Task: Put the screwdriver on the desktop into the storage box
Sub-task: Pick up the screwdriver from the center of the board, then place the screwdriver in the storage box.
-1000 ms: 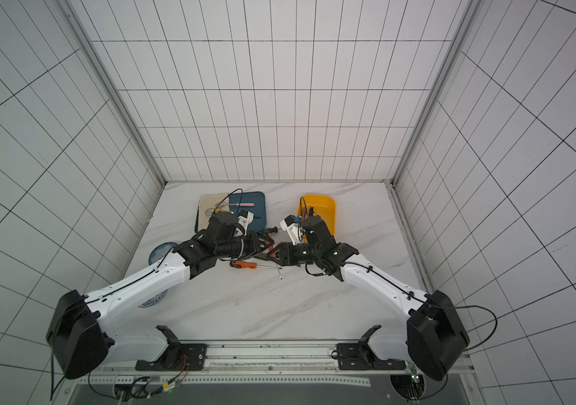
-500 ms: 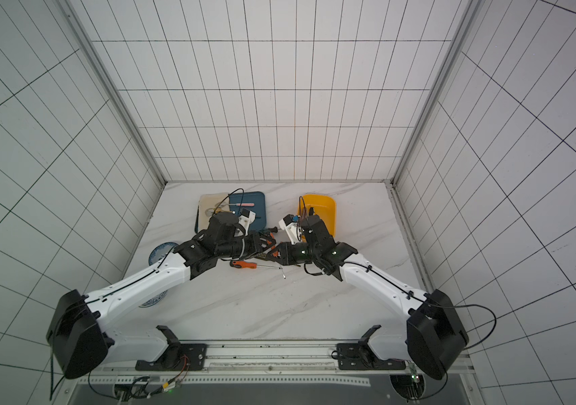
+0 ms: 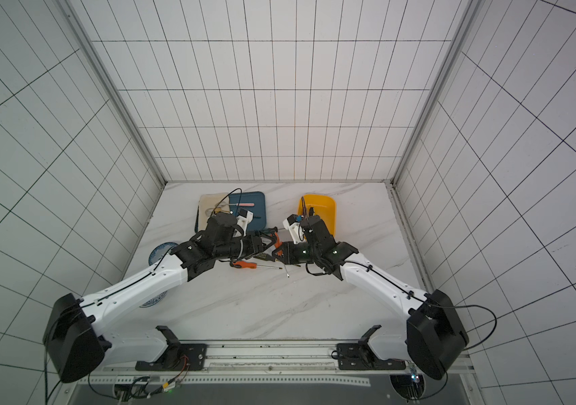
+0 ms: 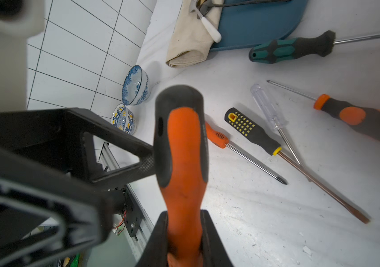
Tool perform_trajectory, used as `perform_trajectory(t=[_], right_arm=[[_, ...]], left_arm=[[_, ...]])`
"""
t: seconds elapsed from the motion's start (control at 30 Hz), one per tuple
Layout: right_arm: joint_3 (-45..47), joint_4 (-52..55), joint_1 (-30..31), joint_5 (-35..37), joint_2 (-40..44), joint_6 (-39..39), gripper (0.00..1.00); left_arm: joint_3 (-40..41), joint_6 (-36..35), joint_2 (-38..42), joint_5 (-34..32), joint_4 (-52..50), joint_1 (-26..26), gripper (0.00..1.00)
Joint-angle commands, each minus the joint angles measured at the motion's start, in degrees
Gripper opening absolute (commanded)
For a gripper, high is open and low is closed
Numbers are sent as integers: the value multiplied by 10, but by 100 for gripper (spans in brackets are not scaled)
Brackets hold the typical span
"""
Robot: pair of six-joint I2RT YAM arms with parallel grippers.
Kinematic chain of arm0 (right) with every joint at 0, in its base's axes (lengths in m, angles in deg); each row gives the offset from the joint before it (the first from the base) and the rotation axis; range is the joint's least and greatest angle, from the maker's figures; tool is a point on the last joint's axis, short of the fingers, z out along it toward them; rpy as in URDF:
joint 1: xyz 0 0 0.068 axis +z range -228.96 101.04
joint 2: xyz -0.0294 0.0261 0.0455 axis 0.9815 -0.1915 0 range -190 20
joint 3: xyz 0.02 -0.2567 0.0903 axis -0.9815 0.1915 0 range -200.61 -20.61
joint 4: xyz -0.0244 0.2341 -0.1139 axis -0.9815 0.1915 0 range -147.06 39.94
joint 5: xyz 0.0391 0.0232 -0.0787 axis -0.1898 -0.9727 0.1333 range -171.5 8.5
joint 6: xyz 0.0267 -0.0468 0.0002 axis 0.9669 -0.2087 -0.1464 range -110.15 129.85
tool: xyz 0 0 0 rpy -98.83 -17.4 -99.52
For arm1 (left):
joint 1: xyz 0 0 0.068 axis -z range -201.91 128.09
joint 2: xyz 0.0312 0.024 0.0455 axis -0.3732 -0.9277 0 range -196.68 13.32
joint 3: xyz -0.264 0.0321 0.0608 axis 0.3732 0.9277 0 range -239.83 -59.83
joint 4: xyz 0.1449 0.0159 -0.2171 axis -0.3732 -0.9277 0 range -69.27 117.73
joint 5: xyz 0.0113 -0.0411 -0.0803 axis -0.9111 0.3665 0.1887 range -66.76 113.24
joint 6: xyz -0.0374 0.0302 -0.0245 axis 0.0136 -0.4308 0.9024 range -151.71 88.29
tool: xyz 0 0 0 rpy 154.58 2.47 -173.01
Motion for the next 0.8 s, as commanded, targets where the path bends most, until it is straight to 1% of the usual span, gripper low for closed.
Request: perform_trajectory(t=[0.0,0.1,0.33,0.6,0.77], right_arm=[[-34,27,-17,28,-3,-1,7],[-41,46,-39,38,-2,-5,7],[-89,117,-102,96,-25,-36,7],[-177,175,-158,173,-111,-65,7],[-234,194,-179,224,-168,-79,7]], left_arm=[[6,-14,33,-34,-30,-9,60],[22,-15,57,-43,-49,-20,61],[70,-9,112,-47,-85,-37,61],[104,-16,156,-69,-128,-40,61],[112,-21,168,-80,-149,-40,61]])
